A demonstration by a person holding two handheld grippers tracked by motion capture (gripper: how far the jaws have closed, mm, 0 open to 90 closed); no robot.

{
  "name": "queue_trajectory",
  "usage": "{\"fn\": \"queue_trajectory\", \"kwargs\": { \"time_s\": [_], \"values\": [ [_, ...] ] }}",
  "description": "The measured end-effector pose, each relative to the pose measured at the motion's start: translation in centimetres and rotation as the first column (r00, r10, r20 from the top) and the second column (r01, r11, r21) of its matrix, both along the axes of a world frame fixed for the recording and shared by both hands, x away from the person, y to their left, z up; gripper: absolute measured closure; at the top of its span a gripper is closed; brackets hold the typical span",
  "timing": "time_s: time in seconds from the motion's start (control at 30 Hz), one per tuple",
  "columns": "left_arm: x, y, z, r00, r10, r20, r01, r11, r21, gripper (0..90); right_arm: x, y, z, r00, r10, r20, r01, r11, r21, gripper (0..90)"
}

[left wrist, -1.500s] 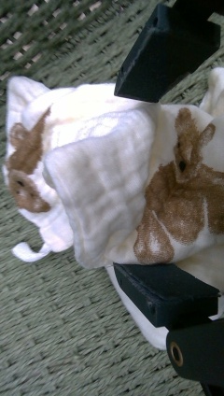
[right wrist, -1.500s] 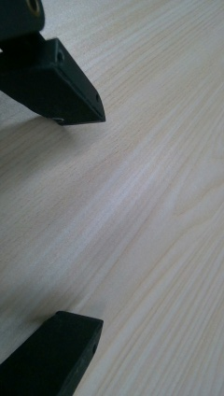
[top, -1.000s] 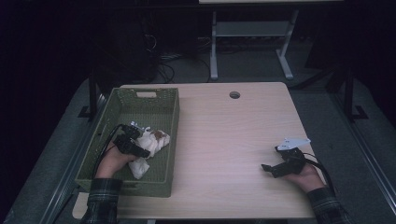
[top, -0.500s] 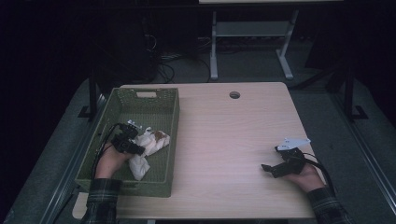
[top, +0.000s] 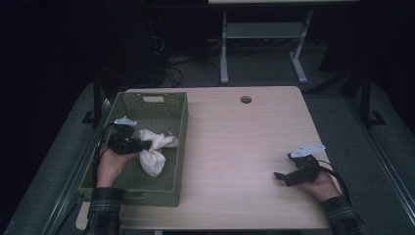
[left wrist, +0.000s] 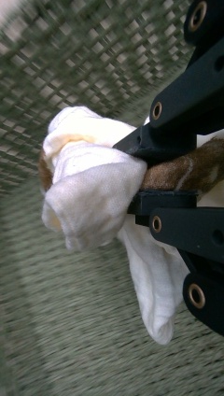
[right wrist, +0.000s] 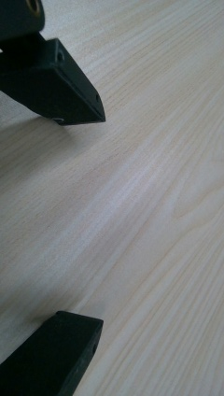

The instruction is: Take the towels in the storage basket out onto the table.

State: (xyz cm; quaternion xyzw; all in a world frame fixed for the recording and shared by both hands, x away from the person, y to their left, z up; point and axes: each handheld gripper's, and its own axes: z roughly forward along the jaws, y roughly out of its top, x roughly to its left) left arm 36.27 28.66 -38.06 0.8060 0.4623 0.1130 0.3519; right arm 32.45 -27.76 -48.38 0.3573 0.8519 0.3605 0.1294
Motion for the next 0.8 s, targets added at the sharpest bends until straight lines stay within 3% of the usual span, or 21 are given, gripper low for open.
{"fn": "queue_trajectory", "kwargs": {
  "time_s": [0.07,0.1,0.13,0.27,0.57,0.8],
  "values": [
    [-0.1,0.1,0.3,0.9998,0.001,0.019,-0.001,0.9998,-0.022,76.0,0.0,0.0,0.0,1.0000,0.000,0.000,0.000,1.0000,0.000,2.4],
    [-0.3,0.4,0.7,0.9990,0.006,0.044,-0.003,0.9976,-0.069,76.0,0.0,0.0,0.0,1.0000,0.000,-0.001,0.000,1.0000,0.000,2.4],
    [-0.3,0.4,0.7,0.9990,0.006,0.044,-0.003,0.9976,-0.069,76.2,0.0,0.0,0.0,1.0000,0.000,-0.001,0.000,1.0000,0.000,2.4],
    [-0.8,0.8,1.7,0.9949,0.006,0.100,0.008,0.9909,-0.134,76.5,0.0,0.0,0.0,1.0000,0.000,0.000,0.000,1.0000,0.000,2.4],
    [-1.3,1.4,2.9,0.9856,0.000,0.169,0.032,0.9814,-0.189,76.9,0.0,0.0,0.0,1.0000,-0.001,0.001,0.001,1.0000,0.002,2.4],
    [-1.6,1.2,4.2,0.9778,-0.013,0.209,0.057,0.9765,-0.208,77.6,0.0,0.0,0.0,1.0000,-0.001,0.001,0.001,1.0000,0.002,2.4]
  ]
}}
